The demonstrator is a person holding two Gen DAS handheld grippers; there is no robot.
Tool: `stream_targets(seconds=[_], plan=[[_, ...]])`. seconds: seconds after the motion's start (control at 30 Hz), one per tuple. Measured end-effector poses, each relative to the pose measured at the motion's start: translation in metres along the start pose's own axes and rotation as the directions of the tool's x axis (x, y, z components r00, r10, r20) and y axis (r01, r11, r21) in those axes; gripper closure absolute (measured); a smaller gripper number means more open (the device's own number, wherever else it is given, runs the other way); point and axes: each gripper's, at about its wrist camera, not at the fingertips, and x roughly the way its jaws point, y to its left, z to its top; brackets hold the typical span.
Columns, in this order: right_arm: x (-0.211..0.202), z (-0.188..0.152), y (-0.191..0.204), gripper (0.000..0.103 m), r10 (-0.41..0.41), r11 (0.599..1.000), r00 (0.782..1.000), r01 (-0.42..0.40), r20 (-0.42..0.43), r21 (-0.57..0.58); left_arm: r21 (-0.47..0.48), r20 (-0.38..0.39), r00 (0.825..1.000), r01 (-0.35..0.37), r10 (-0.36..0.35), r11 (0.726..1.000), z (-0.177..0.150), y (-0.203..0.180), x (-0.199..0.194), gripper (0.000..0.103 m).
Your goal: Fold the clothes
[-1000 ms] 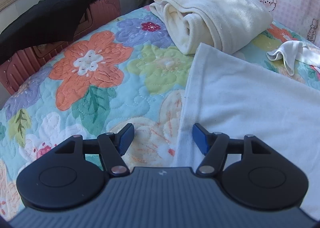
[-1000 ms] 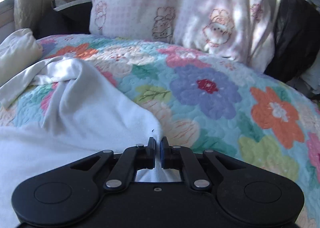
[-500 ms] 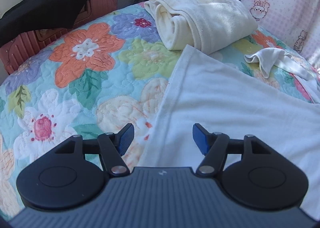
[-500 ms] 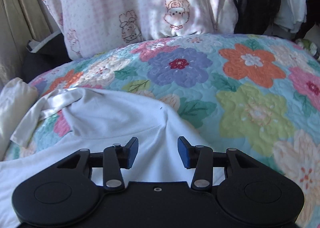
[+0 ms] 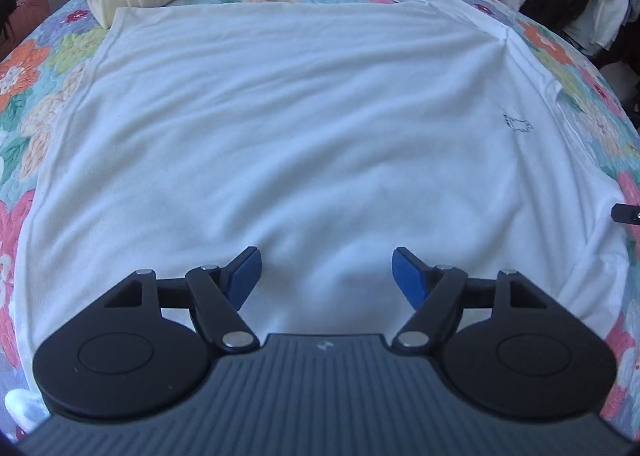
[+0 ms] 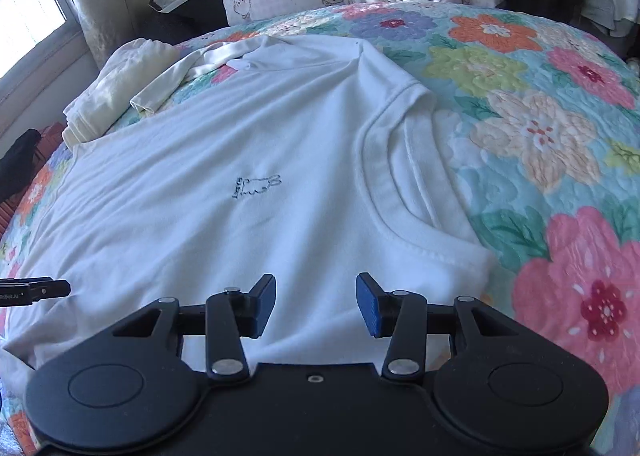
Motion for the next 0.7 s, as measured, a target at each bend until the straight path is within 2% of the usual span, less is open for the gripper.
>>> stream_targets(seconds=[0.1,0.23,0.3,0.37,0.4,0.47,0.5,0.57,0.6,0.67,0.7], plan=[[-0.015,-0.027,-0.017,0.049,-0.026,0.996,1.0,0.026,-0.003,0.081,0.001,-0.023,0.994,0.107,-0.107,0.994,-0.021,-0.021,-0.007,0.023],[-0.011,-0.061,-0.031,0.042,0.045,0.966,0.999,-0.046,0.009,0.254,-0.01,-0.075,0.978,0.195,-0.196,0.981,-0.045,-0.041,0.001,0.02],[-0.003,-0.071,-0.034,0.041,0.066,0.938,0.997,-0.071,0.027,0.341,0.065,-0.078,0.983,0.17,-0.165,0.983,-0.051,-0.053,0.012,0.011],[0.004,-0.073,-0.033,0.04,0.073,0.917,0.994,-0.099,0.079,0.387,0.114,-0.072,0.988,0.145,-0.137,0.983,-0.053,-0.062,0.013,0.011],[0.004,-0.069,-0.029,0.053,0.088,0.924,0.99,-0.122,0.109,0.362,0.119,-0.064,0.986,0.159,-0.152,0.98,-0.054,-0.064,0.011,0.011],[0.0,-0.059,-0.013,0.095,0.081,0.966,0.987,-0.112,0.14,0.233,0.085,-0.053,0.969,0.246,-0.242,0.966,-0.054,-0.061,0.001,0.011],[-0.006,-0.056,-0.005,0.095,0.049,0.981,0.986,-0.078,0.156,0.18,0.042,-0.049,0.956,0.292,-0.29,0.956,-0.054,-0.056,-0.004,0.011],[-0.026,-0.056,0.006,0.096,-0.021,0.995,0.984,0.003,0.179,0.099,-0.019,-0.028,0.946,0.321,-0.321,0.947,-0.056,-0.053,-0.013,0.011],[-0.034,-0.059,0.007,0.097,-0.06,0.996,0.98,0.047,0.188,0.074,-0.034,-0.017,0.948,0.317,-0.318,0.948,-0.058,-0.053,-0.018,0.011],[-0.041,-0.07,-0.003,0.097,-0.214,0.976,0.96,0.217,0.183,0.005,-0.014,-0.002,0.959,0.283,-0.283,0.959,-0.063,-0.059,-0.028,0.011],[-0.039,-0.075,-0.012,0.098,-0.25,0.967,0.953,0.254,0.169,-0.003,0.011,0.0,0.965,0.262,-0.262,0.965,-0.066,-0.064,-0.031,0.011]])
